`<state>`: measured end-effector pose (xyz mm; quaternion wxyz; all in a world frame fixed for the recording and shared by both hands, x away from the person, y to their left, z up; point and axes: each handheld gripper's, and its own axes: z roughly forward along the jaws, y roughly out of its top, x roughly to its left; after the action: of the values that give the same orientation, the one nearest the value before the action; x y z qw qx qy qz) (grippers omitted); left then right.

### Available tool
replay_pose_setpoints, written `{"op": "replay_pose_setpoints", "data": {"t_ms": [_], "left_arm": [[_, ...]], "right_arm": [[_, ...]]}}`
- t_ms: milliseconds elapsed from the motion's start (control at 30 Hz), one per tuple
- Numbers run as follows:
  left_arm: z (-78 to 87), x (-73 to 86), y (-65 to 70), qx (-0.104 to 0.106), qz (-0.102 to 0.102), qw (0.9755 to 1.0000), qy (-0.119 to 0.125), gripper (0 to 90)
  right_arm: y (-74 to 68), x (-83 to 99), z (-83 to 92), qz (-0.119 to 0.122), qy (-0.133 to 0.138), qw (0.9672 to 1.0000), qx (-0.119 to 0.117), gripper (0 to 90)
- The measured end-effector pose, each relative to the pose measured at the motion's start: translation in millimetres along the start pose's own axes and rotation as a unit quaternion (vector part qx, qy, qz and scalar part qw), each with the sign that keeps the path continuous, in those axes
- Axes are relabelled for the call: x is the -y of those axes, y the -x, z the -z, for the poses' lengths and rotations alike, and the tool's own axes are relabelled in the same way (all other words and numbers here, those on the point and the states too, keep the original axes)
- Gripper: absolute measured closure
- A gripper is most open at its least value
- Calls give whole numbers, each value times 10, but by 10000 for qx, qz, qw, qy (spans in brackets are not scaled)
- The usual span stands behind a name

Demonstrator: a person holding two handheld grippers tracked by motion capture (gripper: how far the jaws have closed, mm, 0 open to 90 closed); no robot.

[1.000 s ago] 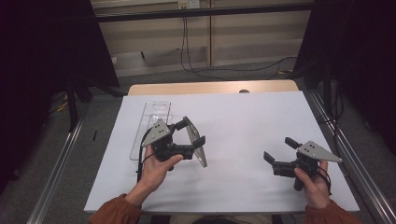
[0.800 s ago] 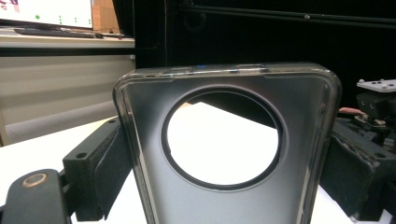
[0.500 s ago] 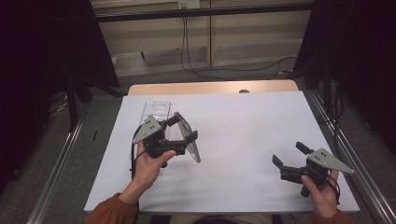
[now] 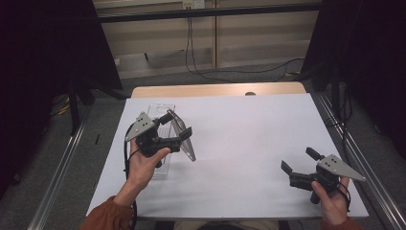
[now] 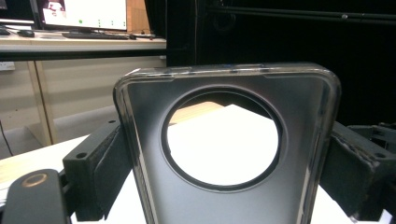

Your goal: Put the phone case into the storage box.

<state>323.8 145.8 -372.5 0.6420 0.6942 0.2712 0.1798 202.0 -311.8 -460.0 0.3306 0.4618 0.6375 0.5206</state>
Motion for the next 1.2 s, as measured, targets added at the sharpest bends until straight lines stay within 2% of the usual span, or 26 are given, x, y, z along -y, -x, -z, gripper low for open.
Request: {"op": "replay_pose_setpoints", "data": {"t_ms": [100, 167, 200, 233, 333, 367, 400, 500, 567, 633, 900, 1200], "left_arm": [[25, -52, -43, -91, 14, 10000, 34, 117], [37, -79, -66, -114, 117, 9998, 125, 117], [49, -95, -95, -145, 29, 9998, 116, 117], [56, -106, -110, -170, 83, 9997, 126, 117], [78, -123, -178, -303, 27, 9995, 79, 117], [71, -126, -185, -348, 147, 9992, 137, 117], [84, -133, -225, -350, 25, 9994, 76, 117], [92, -142, -267, -416, 159, 9989, 123, 117], [100, -148, -289, -474, 170, 9986, 143, 117], [111, -162, -312, -472, 107, 9988, 103, 116], [106, -219, -407, -663, 146, 9977, 57, 115], [97, -288, -527, -863, -17, 9963, -3, 118]], "right_arm": [[-3, 2, -8, 10, -14, 10000, -52, 0], [-3, 1, -8, 8, -11, 10000, -62, 0], [-4, 0, -7, 13, -10, 10000, -71, 0], [-3, 0, -7, 30, -10, 10000, -73, 0], [-1, 1, -11, 72, -24, 9999, -86, 0], [-4, 0, -15, 42, -18, 10000, -63, 0], [-3, 1, -16, 68, -25, 9999, -103, 0], [-8, 3, -22, 69, -23, 9999, -98, 0], [-3, 4, -19, 77, -27, 9999, -117, 0], [-3, 3, -14, 32, -30, 9999, -107, 0], [-12, 2, -21, 65, -5, 9999, -140, 0], [-11, 5, -23, 78, -38, 9998, -201, 0]]}}
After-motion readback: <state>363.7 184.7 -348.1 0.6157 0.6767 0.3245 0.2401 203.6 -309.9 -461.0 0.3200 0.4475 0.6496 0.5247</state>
